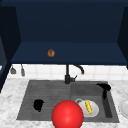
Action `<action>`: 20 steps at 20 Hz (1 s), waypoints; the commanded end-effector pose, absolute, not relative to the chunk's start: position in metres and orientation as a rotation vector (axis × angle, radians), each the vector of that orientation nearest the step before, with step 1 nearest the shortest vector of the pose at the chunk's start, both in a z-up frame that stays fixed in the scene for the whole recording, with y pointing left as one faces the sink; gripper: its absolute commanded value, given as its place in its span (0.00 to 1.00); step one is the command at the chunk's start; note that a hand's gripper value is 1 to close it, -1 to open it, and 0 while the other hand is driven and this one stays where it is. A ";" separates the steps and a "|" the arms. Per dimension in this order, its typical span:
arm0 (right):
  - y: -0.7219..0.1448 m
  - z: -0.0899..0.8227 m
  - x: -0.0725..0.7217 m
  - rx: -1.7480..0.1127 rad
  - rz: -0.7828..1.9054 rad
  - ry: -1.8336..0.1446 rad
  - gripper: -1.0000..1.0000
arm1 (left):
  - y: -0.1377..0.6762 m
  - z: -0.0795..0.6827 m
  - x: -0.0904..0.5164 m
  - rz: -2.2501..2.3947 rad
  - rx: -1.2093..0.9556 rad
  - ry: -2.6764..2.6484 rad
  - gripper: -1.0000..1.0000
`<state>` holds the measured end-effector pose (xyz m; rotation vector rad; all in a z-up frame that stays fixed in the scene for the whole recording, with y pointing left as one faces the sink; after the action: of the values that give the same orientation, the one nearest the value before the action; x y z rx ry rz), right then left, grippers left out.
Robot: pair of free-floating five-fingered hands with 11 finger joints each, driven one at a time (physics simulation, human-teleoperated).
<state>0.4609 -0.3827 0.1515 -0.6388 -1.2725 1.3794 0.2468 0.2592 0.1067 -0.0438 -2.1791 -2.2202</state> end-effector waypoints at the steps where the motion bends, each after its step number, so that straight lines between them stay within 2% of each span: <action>1: -0.406 0.152 0.458 -0.662 1.402 -1.202 0.00 | 0.259 0.107 0.247 -2.220 -0.044 -2.179 0.50; 20: -0.542 0.152 0.417 -0.660 1.388 -1.218 0.00 | 0.259 0.107 0.247 -2.220 -0.044 -2.179 0.50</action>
<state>0.4234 -0.5203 0.1524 -0.6594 -1.2328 1.3947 0.2468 0.2592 0.1067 -0.0438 -2.1791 -2.2202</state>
